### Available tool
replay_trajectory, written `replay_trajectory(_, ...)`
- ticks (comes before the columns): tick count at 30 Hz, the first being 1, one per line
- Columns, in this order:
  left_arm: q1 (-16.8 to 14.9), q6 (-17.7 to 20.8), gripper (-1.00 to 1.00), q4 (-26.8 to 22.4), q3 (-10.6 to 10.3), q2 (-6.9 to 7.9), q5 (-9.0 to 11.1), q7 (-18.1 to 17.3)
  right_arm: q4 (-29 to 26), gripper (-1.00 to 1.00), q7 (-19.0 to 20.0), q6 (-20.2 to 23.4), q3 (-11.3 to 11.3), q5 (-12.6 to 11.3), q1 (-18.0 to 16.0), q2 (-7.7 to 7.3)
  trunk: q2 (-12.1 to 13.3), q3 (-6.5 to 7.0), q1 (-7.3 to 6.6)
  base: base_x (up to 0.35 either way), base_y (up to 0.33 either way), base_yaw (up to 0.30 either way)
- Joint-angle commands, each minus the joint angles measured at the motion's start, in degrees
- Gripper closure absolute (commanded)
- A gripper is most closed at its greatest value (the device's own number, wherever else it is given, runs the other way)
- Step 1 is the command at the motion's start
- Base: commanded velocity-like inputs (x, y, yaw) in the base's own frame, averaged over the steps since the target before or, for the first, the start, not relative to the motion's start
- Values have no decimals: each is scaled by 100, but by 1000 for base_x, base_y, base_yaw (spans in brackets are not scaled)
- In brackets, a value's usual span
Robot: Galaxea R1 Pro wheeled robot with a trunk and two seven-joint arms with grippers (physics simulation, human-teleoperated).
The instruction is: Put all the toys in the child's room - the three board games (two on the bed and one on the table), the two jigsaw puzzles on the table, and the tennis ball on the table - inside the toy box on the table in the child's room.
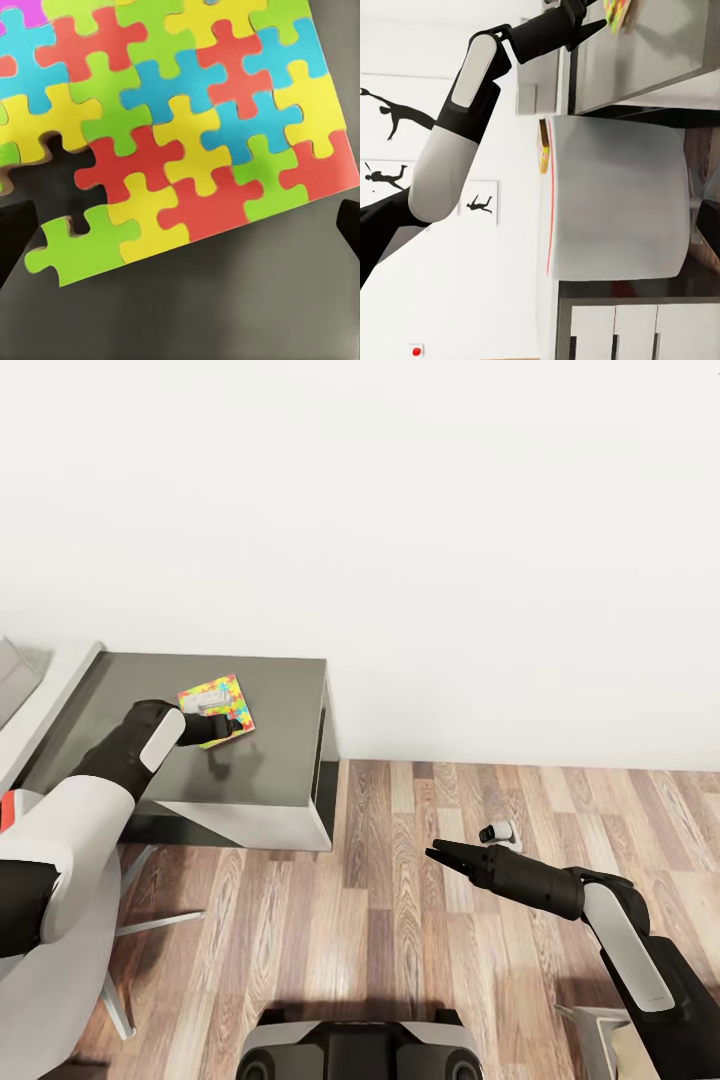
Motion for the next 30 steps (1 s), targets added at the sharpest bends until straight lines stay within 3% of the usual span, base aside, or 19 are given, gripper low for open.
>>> replay_trajectory(1,-4,15,-100,-9,-40,9,61,54,0,-100,14,21,3,0,-4,-3,-9,-13,3,10,0,0)
replay_trajectory(30,-4,14,-100,-9,-53,10,59,54,-8,-100,15,21,3,0,-4,-3,-9,-26,3,24,0,0)
